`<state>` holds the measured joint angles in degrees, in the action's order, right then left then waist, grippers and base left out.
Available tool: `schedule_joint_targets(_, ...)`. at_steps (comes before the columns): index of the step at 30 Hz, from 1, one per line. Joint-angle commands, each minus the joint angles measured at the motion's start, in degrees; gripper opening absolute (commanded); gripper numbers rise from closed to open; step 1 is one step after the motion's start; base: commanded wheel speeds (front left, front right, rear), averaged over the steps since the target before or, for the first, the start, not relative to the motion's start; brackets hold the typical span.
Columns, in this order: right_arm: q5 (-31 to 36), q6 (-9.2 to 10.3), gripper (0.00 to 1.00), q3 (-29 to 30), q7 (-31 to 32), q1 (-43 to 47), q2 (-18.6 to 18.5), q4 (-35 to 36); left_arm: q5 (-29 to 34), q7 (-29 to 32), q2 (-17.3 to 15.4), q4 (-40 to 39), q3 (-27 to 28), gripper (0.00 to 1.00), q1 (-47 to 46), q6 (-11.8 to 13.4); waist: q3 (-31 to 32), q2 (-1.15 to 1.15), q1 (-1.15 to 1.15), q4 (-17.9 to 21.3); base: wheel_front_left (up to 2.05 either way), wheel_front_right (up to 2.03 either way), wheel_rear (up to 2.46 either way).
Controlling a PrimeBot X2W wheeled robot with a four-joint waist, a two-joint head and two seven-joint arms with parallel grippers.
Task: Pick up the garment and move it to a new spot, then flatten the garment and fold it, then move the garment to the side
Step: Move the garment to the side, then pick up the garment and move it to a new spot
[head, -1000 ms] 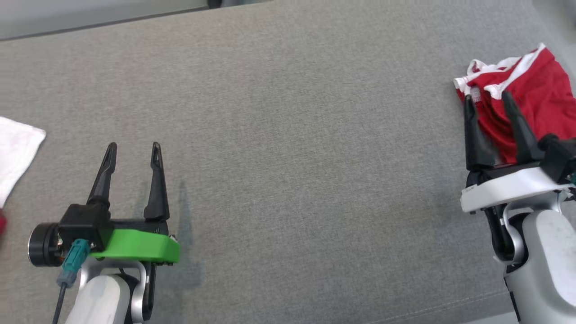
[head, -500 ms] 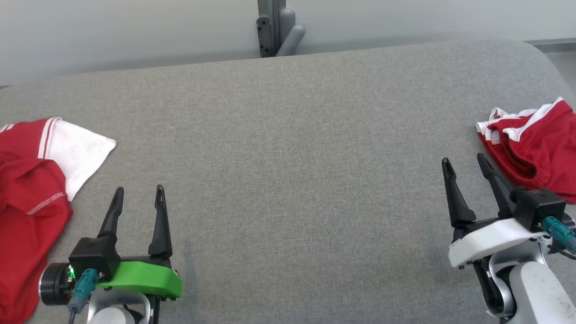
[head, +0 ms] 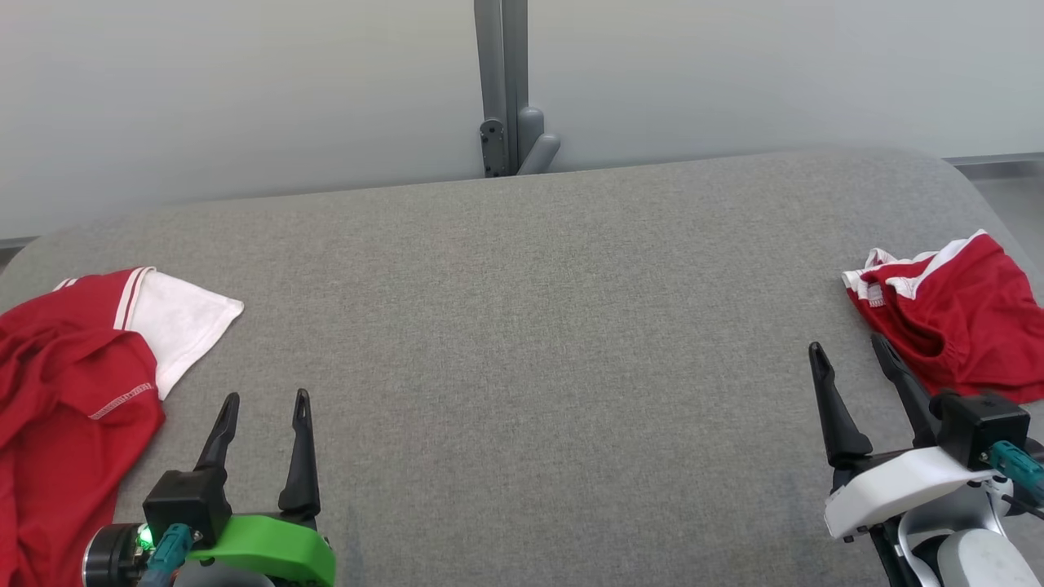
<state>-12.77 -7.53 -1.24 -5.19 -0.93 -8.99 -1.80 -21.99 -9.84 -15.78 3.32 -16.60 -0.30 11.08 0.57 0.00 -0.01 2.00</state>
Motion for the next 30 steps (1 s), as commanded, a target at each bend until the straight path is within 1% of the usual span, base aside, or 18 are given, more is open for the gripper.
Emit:
schedule_joint_targets(1, 0.5, 0.08, 1.0, 0.4, 0.1, 1.2, -0.1, 0.7, -0.4, 0.2, -0.5, -0.4, 0.0, 1.0, 1.0, 0.3, 0.6, 0.0, 0.01, 0.3, 0.0, 0.0, 0.0)
schedule_joint_targets(13, 0.8, 0.08, 1.0, 1.5, 1.1, 3.0, 0.4, 2.9, -0.8, 0.6, -1.0, -1.0, -0.1, 1.0, 1.5, 0.8, 0.8, 0.0, 0.01, 0.8, 0.0, 0.0, 0.0)
schedule_joint_targets(30, 0.5, 0.08, 1.0, 2.2, 0.7, 3.2, 0.8, 3.0, -1.2, 0.4, -1.3, -0.5, -0.7, 1.0, 0.2, 1.0, 0.5, 0.0, 0.01, 0.4, 0.0, 0.0, 0.0)
